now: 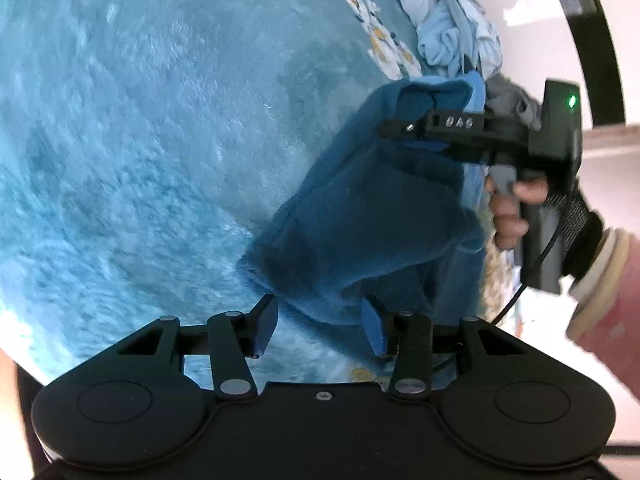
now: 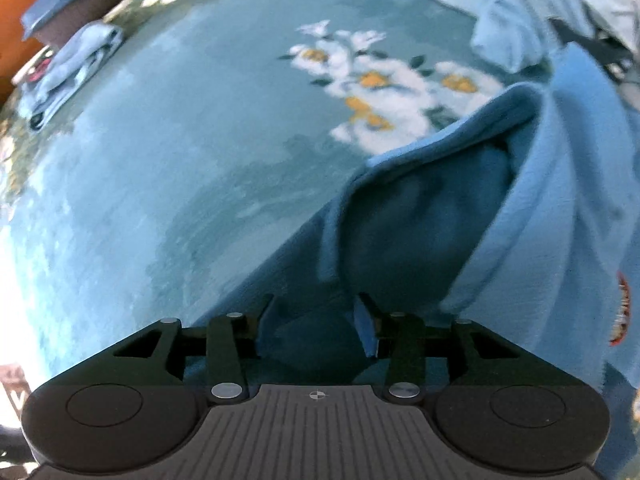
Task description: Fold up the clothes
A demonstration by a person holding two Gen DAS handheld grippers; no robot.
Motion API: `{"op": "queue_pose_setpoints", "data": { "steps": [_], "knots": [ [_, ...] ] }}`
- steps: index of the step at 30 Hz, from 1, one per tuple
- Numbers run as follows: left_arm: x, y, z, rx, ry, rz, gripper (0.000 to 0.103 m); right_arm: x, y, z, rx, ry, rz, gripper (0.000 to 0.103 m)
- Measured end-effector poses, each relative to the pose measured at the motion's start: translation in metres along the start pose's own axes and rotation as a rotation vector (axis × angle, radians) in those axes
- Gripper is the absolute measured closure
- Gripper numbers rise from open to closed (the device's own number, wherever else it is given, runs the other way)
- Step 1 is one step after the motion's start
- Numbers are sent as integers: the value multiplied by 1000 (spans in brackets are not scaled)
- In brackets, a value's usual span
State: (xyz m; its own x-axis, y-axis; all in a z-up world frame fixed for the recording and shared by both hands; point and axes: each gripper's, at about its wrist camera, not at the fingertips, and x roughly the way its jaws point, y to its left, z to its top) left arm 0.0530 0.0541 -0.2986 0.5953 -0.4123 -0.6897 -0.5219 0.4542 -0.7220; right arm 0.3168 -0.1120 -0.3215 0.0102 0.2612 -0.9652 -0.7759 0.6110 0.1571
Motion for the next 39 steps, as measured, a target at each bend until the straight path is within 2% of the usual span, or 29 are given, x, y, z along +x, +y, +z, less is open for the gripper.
{"op": "queue_pose_setpoints", "data": {
  "steps": [2,5,6,9,11,14,16,18,20,24,27,30,34,39],
  "knots": [
    [5,4,0,-40,-20,-40,61,2,-1,0,-14,10,11,68],
    [13,11,0,-74,-44,-66,65,-1,-8,5,15,15,84,87],
    [13,12,0,-77,-56,-72,70,0,-10,7,20,18,93,87],
    [7,10,1,-61,-88,-89,75,5,-13,14,4,21,65,89],
    [-1,4,2,-24,-122,-100,78,7,-19,19,46,33,103,86],
    [0,1,6,-29,-114,-134,78,10,-19,24,52,48,103,89],
    [7,1,6,-40,-82,-123,78,7,-15,25,25,34,69,88],
    [9,-1,2,-21,-76,-103,78,3,-11,24,-3,22,33,81],
    [8,0,-1,-17,-74,-91,77,1,-11,22,-31,30,-3,80],
    [9,8,-7,-44,-52,-53,73,7,-13,18,-34,56,-6,76],
    [6,15,-7,-64,-54,-57,71,13,-10,17,-31,72,-2,72],
    [5,18,-7,-74,-59,-67,66,14,-7,19,-54,85,33,68],
    [7,19,-8,-77,-65,-83,66,11,-6,22,-86,96,78,68],
    [9,19,-7,-75,-77,-101,66,11,-13,25,-43,86,123,70]
  ]
}}
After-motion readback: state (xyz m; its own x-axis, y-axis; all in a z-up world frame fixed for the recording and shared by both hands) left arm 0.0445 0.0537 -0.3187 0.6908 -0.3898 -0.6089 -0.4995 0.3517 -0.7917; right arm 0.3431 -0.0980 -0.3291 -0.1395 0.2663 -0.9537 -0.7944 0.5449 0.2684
